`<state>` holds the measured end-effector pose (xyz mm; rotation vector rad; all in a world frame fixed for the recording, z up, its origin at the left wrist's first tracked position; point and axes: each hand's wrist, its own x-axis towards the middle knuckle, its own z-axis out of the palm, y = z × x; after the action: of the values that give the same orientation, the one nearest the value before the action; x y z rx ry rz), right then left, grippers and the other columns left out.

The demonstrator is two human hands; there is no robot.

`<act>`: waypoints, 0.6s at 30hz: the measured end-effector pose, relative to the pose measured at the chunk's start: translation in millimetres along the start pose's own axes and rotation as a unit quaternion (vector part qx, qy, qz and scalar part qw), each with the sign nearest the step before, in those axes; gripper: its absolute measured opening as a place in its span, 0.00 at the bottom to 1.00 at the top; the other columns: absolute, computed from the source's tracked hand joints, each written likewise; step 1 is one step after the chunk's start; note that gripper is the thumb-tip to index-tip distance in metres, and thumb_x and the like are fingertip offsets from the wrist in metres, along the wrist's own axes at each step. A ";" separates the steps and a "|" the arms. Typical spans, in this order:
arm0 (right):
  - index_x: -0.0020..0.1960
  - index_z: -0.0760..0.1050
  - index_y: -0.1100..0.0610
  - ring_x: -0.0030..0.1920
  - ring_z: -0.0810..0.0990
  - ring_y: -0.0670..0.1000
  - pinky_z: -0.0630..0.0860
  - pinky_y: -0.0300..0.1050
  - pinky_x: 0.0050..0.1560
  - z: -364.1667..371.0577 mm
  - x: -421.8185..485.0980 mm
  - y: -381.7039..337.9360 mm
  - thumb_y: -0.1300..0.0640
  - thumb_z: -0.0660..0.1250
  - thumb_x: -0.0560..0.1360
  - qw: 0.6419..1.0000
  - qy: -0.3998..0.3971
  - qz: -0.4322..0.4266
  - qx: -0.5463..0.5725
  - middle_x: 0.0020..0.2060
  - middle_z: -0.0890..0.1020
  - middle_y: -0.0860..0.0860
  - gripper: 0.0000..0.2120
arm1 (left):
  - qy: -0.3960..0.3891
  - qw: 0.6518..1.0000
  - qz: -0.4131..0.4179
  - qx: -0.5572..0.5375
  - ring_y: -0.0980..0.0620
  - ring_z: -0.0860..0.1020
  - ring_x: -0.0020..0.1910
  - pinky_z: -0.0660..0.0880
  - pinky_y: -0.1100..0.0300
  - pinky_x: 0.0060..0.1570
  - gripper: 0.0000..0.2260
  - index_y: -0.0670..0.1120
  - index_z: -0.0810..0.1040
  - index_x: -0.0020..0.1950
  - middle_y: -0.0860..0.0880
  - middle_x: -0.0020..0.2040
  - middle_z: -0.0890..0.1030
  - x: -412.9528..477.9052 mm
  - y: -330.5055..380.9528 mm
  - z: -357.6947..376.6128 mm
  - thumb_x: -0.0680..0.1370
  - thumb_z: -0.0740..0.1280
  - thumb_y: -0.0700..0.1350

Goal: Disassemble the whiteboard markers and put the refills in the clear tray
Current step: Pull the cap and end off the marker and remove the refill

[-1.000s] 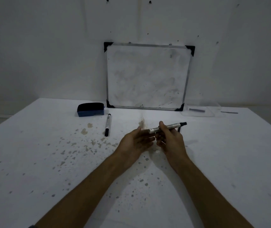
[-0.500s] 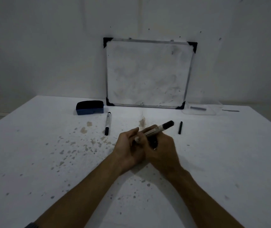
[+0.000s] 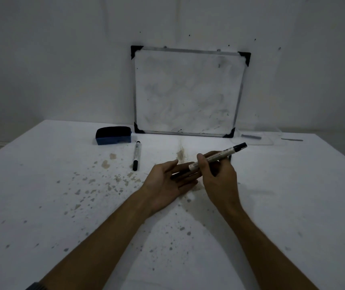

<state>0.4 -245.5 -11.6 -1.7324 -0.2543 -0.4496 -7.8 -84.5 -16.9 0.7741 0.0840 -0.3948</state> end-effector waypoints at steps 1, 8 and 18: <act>0.50 0.77 0.49 0.42 0.86 0.40 0.77 0.29 0.40 -2.2 2.9 1.2 0.45 0.70 0.80 1.000 0.010 0.016 0.007 0.39 0.87 0.44 0.08 | -0.004 1.000 0.001 0.014 0.37 0.82 0.63 0.76 0.44 0.66 0.19 0.34 0.83 0.61 0.34 0.64 0.82 -0.7 1.4 -0.1 0.84 0.60 0.46; 0.47 0.81 0.60 0.28 0.76 0.43 0.73 0.41 0.33 -14.3 16.8 9.5 0.44 0.71 0.79 0.988 0.017 0.128 0.087 0.31 0.83 0.47 0.18 | 0.018 0.982 0.033 0.185 0.48 0.87 0.46 0.83 0.58 0.45 0.09 0.40 0.86 0.59 0.39 0.55 0.87 -2.9 7.4 -7.5 0.81 0.69 0.39; 0.69 0.69 0.58 0.51 0.86 0.55 0.83 0.57 0.57 -34.2 23.2 7.9 0.45 0.58 0.86 0.985 -0.082 0.127 -0.086 0.52 0.85 0.56 0.20 | 0.111 0.781 0.319 0.525 0.60 0.82 0.38 0.78 0.66 0.36 0.13 0.54 0.82 0.67 0.56 0.45 0.87 -10.9 2.6 -16.1 0.83 0.67 0.49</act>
<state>19.1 -282.2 -3.2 -1.9440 -0.1106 -0.1448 -15.7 -68.2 -24.4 1.8862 -0.2055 0.3754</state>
